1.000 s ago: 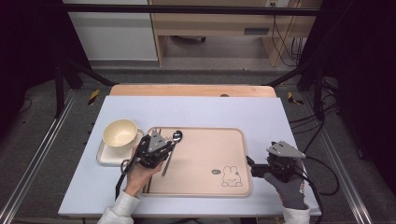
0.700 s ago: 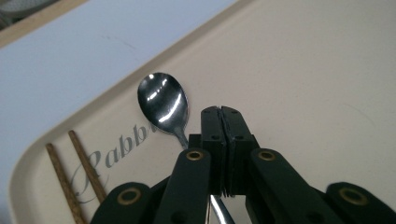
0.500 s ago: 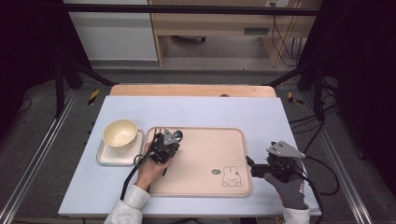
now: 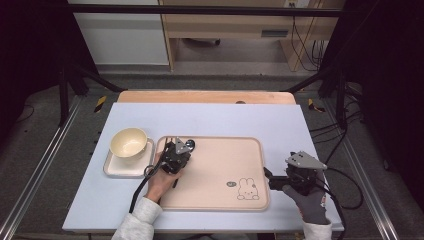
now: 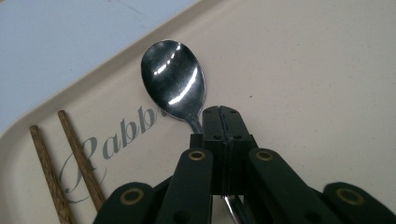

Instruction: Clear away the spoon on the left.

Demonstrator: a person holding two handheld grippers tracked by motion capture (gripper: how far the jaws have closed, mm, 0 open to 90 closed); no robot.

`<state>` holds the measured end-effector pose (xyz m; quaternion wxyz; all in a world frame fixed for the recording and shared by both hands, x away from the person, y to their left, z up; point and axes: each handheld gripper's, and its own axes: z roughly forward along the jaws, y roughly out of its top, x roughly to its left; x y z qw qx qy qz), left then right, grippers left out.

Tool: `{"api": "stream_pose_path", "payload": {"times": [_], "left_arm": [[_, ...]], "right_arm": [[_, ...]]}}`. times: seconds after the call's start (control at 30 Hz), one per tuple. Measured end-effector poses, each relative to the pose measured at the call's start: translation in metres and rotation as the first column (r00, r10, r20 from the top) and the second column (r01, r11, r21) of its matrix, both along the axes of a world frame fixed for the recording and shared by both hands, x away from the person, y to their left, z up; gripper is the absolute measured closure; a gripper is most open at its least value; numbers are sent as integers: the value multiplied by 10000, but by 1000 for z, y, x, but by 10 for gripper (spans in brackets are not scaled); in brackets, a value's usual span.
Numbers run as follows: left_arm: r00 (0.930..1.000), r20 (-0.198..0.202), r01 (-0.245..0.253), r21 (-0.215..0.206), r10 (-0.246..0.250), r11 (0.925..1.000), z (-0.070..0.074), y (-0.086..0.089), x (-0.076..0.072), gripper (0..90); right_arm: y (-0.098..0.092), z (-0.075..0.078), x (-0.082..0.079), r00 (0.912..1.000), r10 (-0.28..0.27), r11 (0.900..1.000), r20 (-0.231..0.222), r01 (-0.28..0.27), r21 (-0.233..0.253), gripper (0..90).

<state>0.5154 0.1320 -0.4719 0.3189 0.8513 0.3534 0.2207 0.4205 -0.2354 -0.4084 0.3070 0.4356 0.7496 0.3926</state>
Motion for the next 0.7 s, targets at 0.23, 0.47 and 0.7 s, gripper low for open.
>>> {"api": "stream_pose_path", "payload": {"times": [0.23,0.47,0.7], "left_arm": [[9988,32,-491,-74,491,9988,-1,7,1,900],[9938,26,-1107,-66,1108,9938,0,16,2,900],[9925,-33,-1226,-126,1225,9924,0,18,3,900]], "right_arm": [[0,0,0,10000,0,10000,-3,0,3,7],[0,0,0,10000,-2,10000,16,2,3,7],[0,0,0,10000,6,10000,37,-6,-11,7]]}}
